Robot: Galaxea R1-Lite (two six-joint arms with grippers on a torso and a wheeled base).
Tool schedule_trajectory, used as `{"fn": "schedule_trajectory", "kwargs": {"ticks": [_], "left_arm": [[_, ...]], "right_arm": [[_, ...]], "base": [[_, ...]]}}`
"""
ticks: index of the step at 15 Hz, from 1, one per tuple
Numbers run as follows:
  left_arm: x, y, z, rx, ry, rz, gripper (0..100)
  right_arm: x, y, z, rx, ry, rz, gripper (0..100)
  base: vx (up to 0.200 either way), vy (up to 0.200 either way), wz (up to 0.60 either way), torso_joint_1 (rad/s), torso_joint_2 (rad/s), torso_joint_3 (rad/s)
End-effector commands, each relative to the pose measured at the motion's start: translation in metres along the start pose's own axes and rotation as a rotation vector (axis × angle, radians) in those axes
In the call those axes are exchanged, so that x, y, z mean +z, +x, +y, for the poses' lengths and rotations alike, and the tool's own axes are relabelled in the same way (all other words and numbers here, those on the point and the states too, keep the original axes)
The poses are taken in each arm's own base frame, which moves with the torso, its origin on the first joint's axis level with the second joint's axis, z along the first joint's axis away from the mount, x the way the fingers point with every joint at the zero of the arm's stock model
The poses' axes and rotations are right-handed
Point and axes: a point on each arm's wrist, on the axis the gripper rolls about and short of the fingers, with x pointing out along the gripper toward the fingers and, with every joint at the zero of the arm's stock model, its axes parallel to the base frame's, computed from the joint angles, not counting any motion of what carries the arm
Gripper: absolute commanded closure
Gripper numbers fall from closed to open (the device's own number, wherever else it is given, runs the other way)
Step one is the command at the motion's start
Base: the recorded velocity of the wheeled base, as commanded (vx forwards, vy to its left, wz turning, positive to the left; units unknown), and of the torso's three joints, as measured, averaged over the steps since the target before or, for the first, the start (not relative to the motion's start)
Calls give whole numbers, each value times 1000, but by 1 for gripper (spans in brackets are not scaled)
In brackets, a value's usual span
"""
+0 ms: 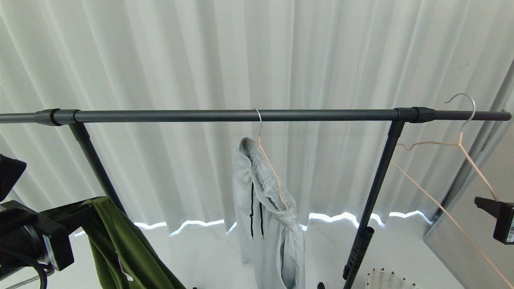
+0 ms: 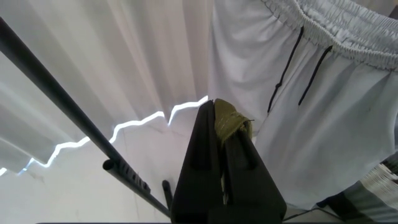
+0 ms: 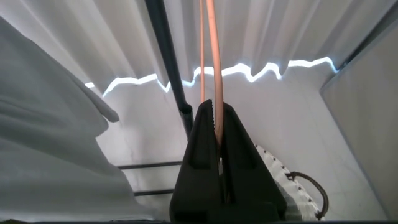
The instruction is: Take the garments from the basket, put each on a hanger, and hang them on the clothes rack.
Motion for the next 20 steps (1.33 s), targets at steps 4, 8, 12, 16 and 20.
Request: {"fn": "schedule_trajectory", "kwargs": {"ticks": [4,8,12,16,20], "left_arm": [[2,0,1,11,9,-29,100],[2,1,1,14,8,-28,100],[2,1,1,14,8,-28,100],[1,1,1,13,6,-23,100],[0,1,1,11,6,-22,100]], "right_arm": [[-1,-20,-5,24,10,-70,100],[-5,-21,-7,24,5,-63,100],[-5,-20,-6,24,4,-58,100],[-8,-18,-6,22,0,-43,100],[-7,-17,-6,24,-3,-45,100]], "base": [[-100,0,0,1,0,1],[-200,0,0,7,5,4],[-200,0,0,-4,0,5],[-200,0,0,2,4,4],[0,0,0,0,0,0]]}}
